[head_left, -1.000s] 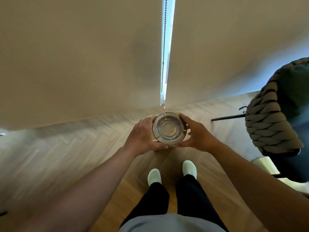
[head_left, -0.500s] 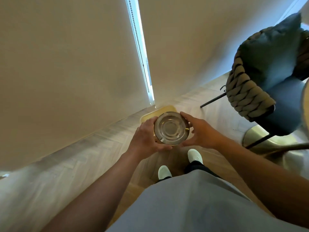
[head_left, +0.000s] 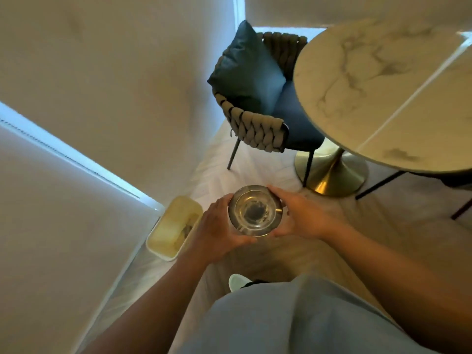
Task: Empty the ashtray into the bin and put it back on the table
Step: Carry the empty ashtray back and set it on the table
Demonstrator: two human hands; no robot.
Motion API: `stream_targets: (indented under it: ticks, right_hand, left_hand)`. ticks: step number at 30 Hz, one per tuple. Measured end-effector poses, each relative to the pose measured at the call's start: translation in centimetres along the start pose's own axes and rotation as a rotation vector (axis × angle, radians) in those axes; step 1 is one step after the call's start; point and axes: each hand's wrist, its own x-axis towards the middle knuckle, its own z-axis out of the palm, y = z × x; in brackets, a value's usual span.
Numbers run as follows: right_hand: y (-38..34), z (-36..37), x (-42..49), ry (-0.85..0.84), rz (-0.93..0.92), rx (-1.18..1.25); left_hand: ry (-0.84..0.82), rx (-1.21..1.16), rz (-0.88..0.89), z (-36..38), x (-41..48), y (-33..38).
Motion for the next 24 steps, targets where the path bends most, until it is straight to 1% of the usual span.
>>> stream_targets:
  ticks: [3, 6, 8, 11, 14, 19, 24]
  right_hand:
    - [2.3, -2.1, -4.4, 0.102, 0.059, 0.076]
    - [5.1, -3.8, -9.0, 0.162, 0.087, 0.146]
    - [6.9, -4.9, -12.1, 0.210, 0.108, 0.190]
    - [9.6, -6.2, -16.3, 0.270, 0.145, 0.213]
    - [12.3, -7.5, -20.2, 0.299, 0.167, 0.234]
    - [15.1, -9.7, -25.2, 0.361, 0.153, 0.258]
    - [17.1, -10.9, -27.9, 0.364, 0.201, 0.273]
  left_hand:
    - [-0.080, 0.001, 0.089, 2.8, 1.5, 3.4]
    - [-0.169, 0.010, 0.188, 6.0, 2.7, 7.0]
    - [-0.228, 0.016, 0.230, 8.4, 3.2, 9.6]
    - [-0.275, 0.009, 0.279, 11.8, 3.0, 13.3]
    - [-0.315, 0.000, 0.313, 14.9, 2.4, 17.0]
    - [-0.336, -0.017, 0.342, 19.1, 1.6, 22.0]
    - [-0.360, -0.022, 0.338, 21.5, 1.1, 24.8]
